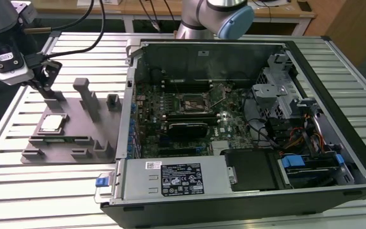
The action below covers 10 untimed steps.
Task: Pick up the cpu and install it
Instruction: 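Pick up the cpu and move it towards the insertion slot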
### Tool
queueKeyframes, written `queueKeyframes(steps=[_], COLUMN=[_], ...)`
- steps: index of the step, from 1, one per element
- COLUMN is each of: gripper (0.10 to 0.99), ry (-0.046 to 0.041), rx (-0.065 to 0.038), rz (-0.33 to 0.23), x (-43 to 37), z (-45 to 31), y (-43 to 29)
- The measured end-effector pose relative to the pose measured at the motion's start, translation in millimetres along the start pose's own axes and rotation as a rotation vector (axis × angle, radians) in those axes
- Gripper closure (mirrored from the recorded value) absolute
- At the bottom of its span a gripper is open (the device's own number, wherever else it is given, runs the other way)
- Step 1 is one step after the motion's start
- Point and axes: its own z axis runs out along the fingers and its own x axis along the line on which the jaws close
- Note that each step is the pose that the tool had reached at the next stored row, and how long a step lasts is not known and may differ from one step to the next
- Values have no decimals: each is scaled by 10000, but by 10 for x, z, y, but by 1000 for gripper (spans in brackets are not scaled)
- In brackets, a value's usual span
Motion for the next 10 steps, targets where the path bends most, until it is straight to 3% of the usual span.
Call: queueKeyframes(steps=[10], gripper=[980], ry=[1], rx=[1], rz=[1], x=[95], z=[98], y=[-11])
